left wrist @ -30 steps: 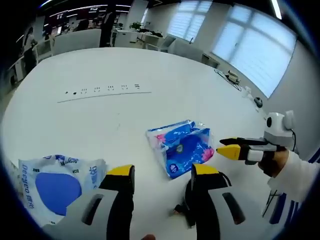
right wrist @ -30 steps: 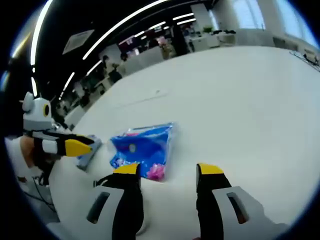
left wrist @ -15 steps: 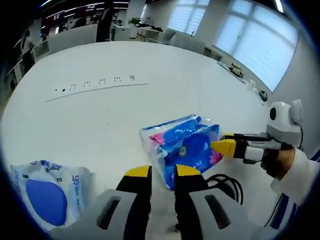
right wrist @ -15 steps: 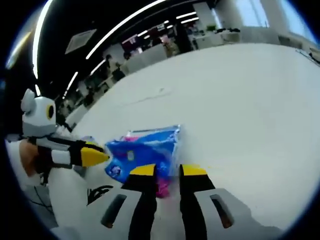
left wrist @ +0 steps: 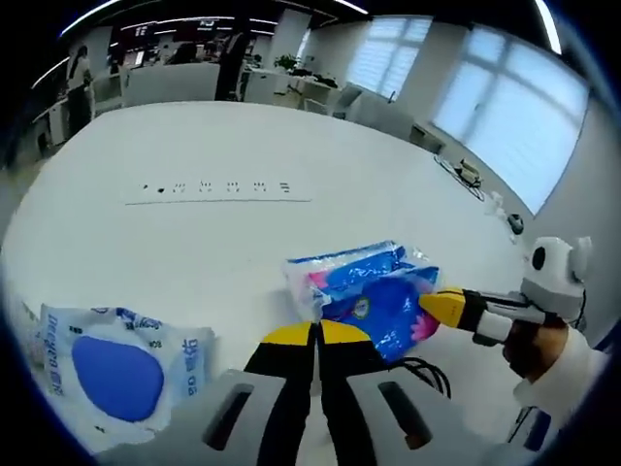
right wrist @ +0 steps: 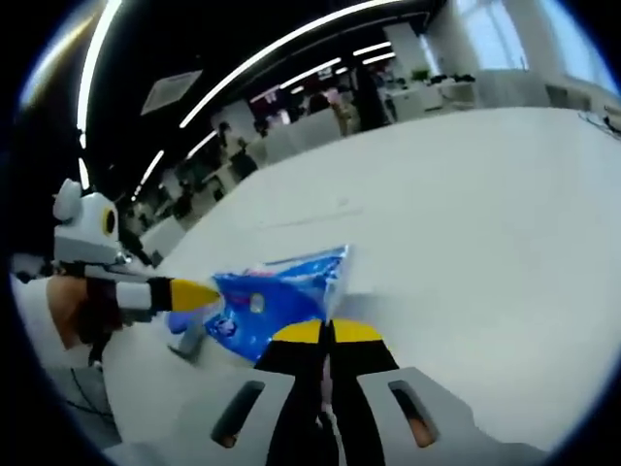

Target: Arrange the tabletop items into an orderly group along one side of the table until the central work area is clear of visible clutter.

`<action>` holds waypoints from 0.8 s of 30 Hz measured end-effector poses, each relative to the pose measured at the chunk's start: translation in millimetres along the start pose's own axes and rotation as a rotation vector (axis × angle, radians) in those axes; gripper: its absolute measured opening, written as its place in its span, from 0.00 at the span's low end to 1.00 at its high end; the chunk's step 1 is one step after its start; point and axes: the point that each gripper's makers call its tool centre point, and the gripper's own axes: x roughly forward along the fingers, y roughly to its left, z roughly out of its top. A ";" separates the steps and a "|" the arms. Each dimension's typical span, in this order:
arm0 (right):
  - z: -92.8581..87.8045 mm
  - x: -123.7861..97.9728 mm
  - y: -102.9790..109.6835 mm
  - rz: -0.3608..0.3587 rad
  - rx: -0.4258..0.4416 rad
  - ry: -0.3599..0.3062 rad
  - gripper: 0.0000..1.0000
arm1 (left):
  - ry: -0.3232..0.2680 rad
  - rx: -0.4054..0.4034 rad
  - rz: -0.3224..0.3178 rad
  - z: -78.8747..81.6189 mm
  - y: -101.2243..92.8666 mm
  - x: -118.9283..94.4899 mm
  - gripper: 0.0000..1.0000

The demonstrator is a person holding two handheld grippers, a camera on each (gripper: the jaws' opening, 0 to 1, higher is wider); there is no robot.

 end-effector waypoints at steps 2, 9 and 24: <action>-1.3 -0.2 6.8 0.009 -0.007 0.004 0.00 | 0.000 0.000 0.010 -2.8 3.7 -6.5 0.00; -11.8 3.1 27.5 0.037 -0.042 0.043 0.00 | 0.012 -0.007 0.038 -15.4 20.5 -21.7 0.00; -28.4 21.4 34.6 0.058 -0.065 0.101 0.00 | 0.052 -0.019 0.087 -23.3 40.9 -21.3 0.00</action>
